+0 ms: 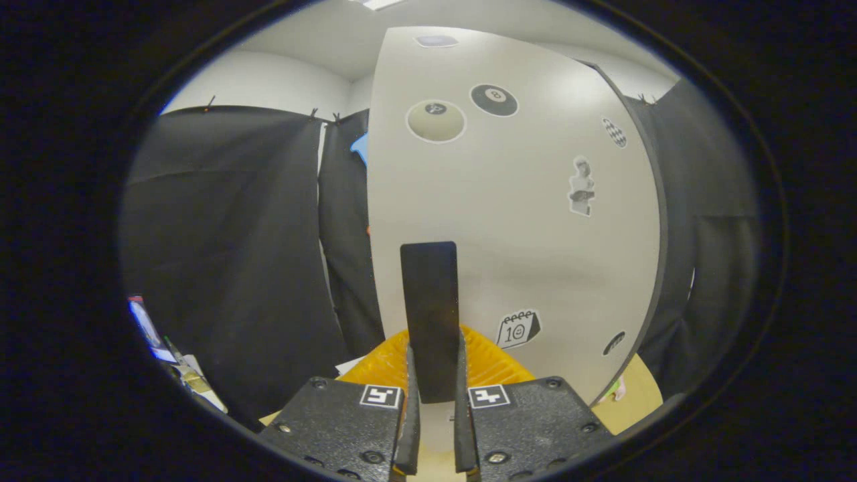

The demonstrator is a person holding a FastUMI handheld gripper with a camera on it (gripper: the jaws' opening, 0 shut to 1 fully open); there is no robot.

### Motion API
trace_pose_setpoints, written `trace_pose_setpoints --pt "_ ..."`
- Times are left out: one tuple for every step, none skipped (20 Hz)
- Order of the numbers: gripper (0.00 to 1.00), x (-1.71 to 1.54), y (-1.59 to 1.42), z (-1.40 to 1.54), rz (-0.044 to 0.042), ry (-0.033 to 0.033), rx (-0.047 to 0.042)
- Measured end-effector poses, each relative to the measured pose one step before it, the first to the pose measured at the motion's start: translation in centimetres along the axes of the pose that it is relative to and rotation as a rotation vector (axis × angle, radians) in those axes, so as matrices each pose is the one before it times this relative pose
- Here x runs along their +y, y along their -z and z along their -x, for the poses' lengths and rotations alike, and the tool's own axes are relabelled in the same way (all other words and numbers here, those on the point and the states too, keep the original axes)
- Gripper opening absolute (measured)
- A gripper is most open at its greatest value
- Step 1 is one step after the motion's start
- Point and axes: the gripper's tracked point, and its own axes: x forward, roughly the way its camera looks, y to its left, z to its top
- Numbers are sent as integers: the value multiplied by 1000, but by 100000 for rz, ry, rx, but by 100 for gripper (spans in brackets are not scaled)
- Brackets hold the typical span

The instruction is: Open the shoe cabinet door, grab the shoes and put them into the shoe cabinet, then close the shoe cabinet door.

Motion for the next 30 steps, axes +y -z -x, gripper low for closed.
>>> trace_pose_setpoints --pt "24 -202 -7 611 296 -1175 -440" --pt "24 -243 -36 621 486 -1279 -220" --pt "24 -219 -7 769 554 -1179 -891" --pt "24 -185 88 817 1154 -993 -883" --pt "24 -188 -67 755 587 -682 -506" --pt "23 -61 49 762 387 -817 -433" --pt "23 -201 -81 709 455 -395 -309" --pt "23 -325 -32 478 453 -147 -360" --pt "23 -393 22 594 232 -184 -171" --pt "23 -470 -27 907 -249 -310 -379" --pt "23 -624 20 964 -466 -203 -587" --pt "23 -628 78 908 -163 -178 -542" --pt "23 -659 -51 1047 135 -121 -659" --pt "23 -755 198 1269 -411 185 -723" --pt "23 -728 77 1061 -196 573 -358" --pt "23 -861 90 1069 -43 998 -495" --pt "23 -773 -7 857 559 1165 -412" --pt "23 -826 66 769 305 1246 -374" --pt "23 -793 -5 763 903 1157 -189" --pt "23 -947 32 660 40 1450 -486" --pt "23 -874 -31 666 17 1482 -341" --pt "23 -943 14 640 209 1955 -600" --pt "23 -1048 -126 473 431 2568 -842" --pt "22 -1141 -304 473 1959 3093 -1642" --pt "22 -1348 -834 387 2502 3945 -3246" --pt "20 -1414 -633 368 2652 4800 -2143" --pt "19 -1658 54 387 1645 5309 -245" --pt "14 -1814 400 253 -100 5427 740" --pt "11 -2027 117 300 -488 4243 389" --pt "6 -1688 -27 -171 -1333 3042 485"
